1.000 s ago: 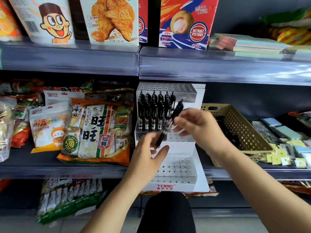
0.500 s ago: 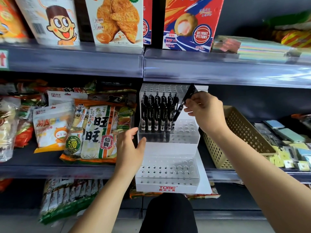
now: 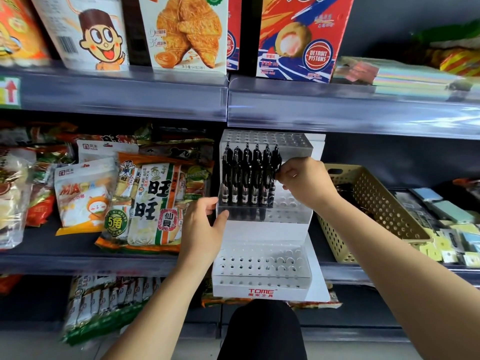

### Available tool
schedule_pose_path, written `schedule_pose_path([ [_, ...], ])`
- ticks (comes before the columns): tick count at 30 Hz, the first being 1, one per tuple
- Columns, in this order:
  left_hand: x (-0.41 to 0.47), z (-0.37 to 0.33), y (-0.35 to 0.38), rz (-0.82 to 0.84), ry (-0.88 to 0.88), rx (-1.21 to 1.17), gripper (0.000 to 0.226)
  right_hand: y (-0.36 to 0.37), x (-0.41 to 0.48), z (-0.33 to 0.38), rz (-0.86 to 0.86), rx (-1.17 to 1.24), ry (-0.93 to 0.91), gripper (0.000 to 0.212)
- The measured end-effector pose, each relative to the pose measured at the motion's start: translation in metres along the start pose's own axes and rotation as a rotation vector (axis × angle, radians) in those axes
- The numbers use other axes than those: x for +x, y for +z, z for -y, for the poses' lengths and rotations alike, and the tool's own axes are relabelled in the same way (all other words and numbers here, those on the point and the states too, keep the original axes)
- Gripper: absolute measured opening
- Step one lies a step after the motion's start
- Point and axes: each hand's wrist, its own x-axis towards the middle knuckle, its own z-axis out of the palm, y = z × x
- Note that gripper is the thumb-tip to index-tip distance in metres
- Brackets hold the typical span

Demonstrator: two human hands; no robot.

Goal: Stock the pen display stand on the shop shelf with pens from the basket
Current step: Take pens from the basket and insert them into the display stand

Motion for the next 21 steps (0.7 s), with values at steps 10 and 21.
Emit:
schedule_pose_path([
  [10, -0.007, -0.002, 0.002, -0.088, 0.003, 0.011, 0.032, 0.000, -0.005, -0.016, -0.019, 0.015, -0.004, 0.014],
  [21, -0.049, -0.065, 0.039, 0.129, 0.398, -0.148, 0.020, -0.041, -0.056, -0.104, -0.202, -0.040, 0.095, 0.015],
])
